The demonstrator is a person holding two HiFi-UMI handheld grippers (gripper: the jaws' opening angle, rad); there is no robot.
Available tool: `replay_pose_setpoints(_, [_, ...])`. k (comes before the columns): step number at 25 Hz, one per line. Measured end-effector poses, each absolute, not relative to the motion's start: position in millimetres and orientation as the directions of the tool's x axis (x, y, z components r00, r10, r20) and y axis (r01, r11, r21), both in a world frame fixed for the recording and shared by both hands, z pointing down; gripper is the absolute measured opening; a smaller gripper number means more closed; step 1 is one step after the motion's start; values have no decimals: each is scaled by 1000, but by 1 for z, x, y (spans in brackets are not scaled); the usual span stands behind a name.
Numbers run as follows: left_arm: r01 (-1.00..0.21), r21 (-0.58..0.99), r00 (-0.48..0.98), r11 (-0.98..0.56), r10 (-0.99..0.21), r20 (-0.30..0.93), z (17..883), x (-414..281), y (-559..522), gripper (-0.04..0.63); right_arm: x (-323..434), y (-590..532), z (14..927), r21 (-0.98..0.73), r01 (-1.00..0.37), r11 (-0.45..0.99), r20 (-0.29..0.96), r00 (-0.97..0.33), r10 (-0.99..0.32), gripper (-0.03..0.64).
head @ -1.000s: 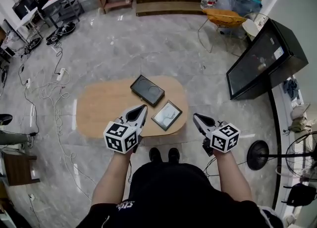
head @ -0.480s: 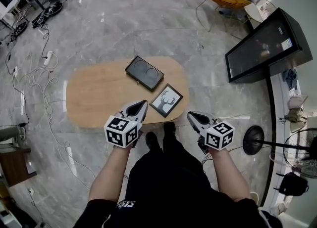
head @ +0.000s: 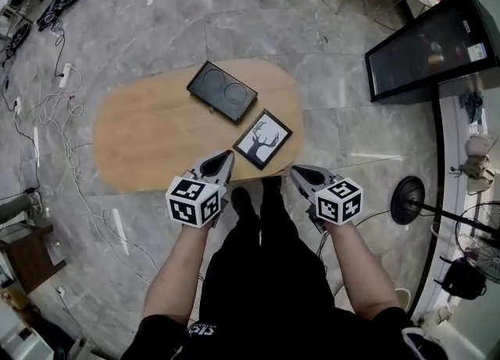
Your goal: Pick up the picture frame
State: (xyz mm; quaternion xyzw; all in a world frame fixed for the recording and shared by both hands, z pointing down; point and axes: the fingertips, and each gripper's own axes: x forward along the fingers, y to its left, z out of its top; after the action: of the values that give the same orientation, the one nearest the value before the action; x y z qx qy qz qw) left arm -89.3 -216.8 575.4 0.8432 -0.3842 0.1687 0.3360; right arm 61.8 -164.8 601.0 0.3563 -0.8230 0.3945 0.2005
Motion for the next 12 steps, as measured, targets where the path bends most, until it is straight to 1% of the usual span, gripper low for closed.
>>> replay_pose_setpoints(6, [-764, 458, 645, -454, -497, 581, 624, -84, -222, 9, 55, -165, 657, -528, -750, 398, 654, -658, -372, 6])
replay_pose_setpoints(12, [-766, 472, 641, -436, -460, 615, 677, -79, -229, 9, 54, -167, 723, -522, -778, 350, 717, -623, -313, 6])
